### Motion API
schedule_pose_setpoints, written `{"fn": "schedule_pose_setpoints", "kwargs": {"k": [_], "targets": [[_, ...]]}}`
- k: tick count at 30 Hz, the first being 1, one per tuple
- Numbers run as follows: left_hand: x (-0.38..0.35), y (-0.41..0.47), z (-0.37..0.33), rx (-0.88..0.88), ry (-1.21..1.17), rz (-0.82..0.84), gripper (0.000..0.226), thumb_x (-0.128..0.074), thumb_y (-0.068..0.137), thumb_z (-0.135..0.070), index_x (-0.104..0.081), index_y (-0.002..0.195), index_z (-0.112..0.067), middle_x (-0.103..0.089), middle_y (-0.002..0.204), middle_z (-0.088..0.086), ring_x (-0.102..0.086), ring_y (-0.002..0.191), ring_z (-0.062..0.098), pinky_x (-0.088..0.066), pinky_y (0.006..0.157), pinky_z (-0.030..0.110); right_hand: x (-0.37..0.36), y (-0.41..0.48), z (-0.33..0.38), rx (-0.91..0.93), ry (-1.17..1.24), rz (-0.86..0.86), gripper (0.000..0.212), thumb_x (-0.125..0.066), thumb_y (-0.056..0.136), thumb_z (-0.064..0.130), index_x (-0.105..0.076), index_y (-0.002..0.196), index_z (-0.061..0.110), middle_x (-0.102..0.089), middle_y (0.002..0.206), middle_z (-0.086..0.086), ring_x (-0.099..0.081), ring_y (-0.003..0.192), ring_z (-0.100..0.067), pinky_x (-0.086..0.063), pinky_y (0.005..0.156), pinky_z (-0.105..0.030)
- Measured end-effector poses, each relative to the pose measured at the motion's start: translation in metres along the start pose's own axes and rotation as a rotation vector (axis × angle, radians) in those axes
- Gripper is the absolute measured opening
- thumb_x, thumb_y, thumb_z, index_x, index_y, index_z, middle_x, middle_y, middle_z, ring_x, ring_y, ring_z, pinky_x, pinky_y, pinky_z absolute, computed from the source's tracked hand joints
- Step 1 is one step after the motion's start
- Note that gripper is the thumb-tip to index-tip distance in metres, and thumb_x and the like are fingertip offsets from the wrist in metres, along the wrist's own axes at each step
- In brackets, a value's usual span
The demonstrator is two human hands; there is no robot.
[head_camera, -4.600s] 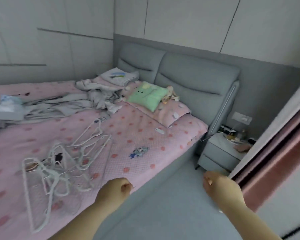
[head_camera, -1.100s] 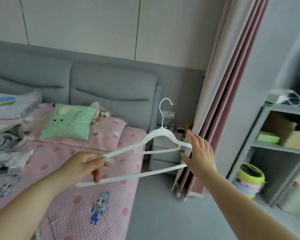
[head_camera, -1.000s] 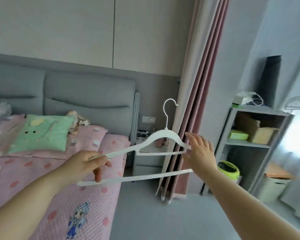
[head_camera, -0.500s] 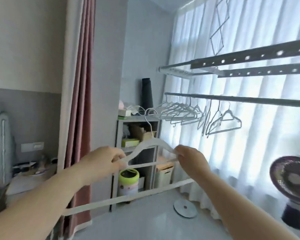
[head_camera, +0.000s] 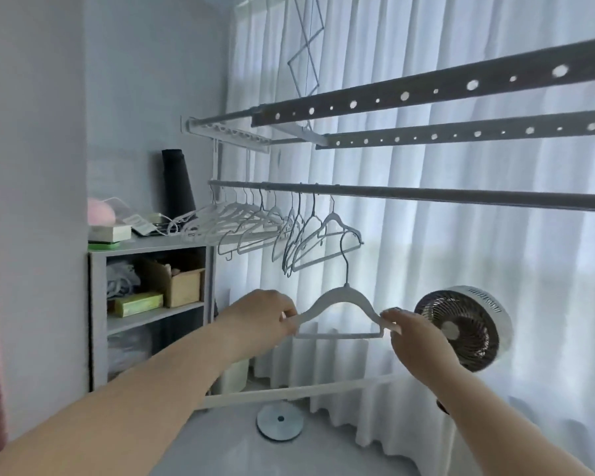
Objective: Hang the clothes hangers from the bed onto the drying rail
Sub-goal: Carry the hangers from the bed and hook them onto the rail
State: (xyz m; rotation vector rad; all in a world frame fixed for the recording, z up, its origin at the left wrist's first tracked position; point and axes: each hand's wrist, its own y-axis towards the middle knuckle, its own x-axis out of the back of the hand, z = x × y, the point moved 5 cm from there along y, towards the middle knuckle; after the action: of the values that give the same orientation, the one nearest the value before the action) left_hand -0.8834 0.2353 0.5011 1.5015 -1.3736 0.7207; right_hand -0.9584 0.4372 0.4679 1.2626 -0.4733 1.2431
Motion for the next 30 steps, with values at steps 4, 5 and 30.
{"fn": "schedule_pose_setpoints", "kwargs": {"k": [4, 5, 30], "targets": [[-0.011, 0.067, 0.008, 0.000, -0.089, -0.027, 0.023, -0.043, 0.094, -0.026, -0.062, 0.092, -0.014, -0.059, 0.071, -0.001, -0.053, 0.049, 0.013, -0.042, 0.049, 0.019, -0.003, 0.044, -0.017, 0.042, -0.110, -0.041, 0.041, -0.042, 0.092, 0.009, -0.044, 0.131, 0.019, -0.051, 0.133, 0.004, -0.044, 0.124, -0.016, -0.035, 0.098, -0.026], [-0.011, 0.086, 0.013, 0.001, -0.115, -0.042, 0.022, -0.043, 0.095, -0.025, -0.061, 0.091, -0.014, -0.057, 0.068, -0.002, -0.052, 0.046, 0.012, -0.043, 0.046, 0.018, -0.004, 0.060, -0.019, 0.058, -0.138, -0.065, 0.041, -0.043, 0.092, 0.010, -0.043, 0.132, 0.018, -0.049, 0.134, 0.003, -0.043, 0.125, -0.017, -0.033, 0.100, -0.026], [-0.001, 0.363, -0.001, 0.069, -0.182, -0.218, 0.023, -0.039, 0.092, -0.006, -0.062, 0.094, -0.001, -0.055, 0.059, 0.005, -0.052, 0.044, 0.017, -0.047, 0.045, 0.022, 0.058, 0.294, -0.068, 0.136, -0.601, -0.366, 0.053, -0.035, 0.096, 0.020, -0.012, 0.144, 0.017, -0.007, 0.155, -0.002, -0.003, 0.144, -0.022, 0.004, 0.116, -0.042]]}}
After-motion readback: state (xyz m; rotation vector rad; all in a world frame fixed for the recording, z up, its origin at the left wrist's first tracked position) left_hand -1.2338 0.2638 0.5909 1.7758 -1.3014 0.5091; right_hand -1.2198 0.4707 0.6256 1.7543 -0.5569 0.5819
